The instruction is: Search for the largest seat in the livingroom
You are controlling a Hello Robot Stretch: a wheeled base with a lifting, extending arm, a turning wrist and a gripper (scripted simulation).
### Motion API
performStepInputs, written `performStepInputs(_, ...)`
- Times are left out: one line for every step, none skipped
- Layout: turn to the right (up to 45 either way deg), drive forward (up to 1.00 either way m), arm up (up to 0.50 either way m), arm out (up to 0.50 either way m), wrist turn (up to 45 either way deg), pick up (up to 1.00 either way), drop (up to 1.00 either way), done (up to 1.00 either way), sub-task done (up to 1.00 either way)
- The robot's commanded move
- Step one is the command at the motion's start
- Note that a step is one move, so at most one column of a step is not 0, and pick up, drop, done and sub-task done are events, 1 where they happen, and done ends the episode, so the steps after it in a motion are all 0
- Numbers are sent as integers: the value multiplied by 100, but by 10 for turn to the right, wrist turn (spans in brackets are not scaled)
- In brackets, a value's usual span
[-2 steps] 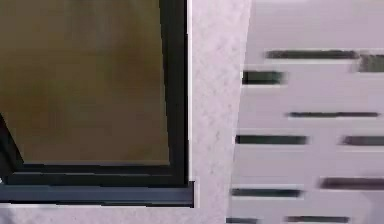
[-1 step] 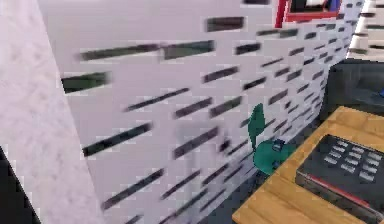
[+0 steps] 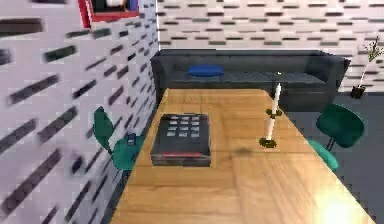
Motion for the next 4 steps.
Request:
performStepInputs(450,0,0,0,0,0,0,0,0)
performStepInputs(450,0,0,0,0,0,0,0,0)
performStepInputs(0,95,0,0,0,0,0,0,0)
performStepInputs(-420,0,0,0,0,0,0,0,0)
